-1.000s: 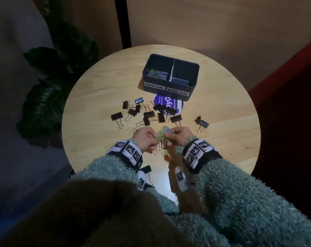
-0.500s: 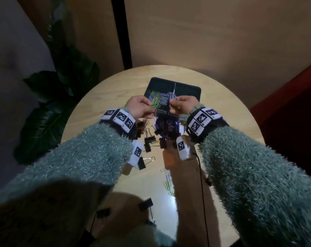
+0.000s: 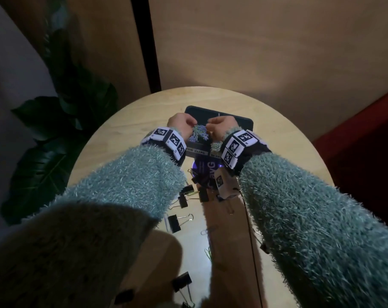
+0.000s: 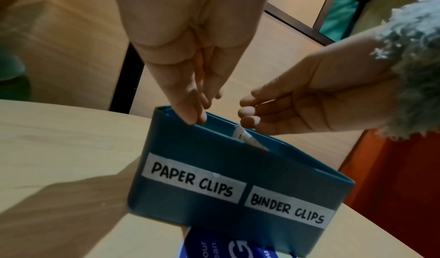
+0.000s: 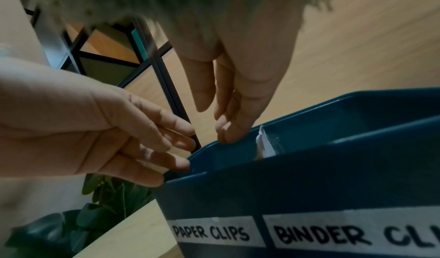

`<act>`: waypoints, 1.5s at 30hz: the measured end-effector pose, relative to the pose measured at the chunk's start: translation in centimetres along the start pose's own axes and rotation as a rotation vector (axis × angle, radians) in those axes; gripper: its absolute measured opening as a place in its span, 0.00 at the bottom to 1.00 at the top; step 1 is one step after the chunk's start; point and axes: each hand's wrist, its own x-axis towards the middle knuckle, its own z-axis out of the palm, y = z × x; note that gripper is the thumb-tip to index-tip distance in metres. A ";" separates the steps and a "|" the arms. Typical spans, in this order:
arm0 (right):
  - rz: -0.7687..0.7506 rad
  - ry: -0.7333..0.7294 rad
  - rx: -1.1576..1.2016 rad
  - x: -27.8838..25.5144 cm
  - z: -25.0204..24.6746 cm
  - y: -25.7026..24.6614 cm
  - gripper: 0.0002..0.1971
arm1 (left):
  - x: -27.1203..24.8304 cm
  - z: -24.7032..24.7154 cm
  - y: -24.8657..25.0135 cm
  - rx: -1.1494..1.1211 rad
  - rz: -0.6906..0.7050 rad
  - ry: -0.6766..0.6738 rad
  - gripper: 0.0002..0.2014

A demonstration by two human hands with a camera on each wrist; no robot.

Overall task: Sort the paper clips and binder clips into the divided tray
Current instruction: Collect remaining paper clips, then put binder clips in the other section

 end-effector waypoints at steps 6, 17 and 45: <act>-0.060 0.024 -0.018 -3.7 -0.7 0.3 0.11 | -4.2 -1.5 -0.9 -0.100 0.060 -0.035 0.08; 0.119 -0.346 -0.523 -16.3 2.8 12.5 0.13 | -16.7 0.5 -14.5 0.194 -0.131 -0.210 0.11; 0.132 -0.163 -0.597 -21.7 4.0 16.6 0.11 | -20.3 -1.1 -15.2 -0.051 -0.004 -0.389 0.05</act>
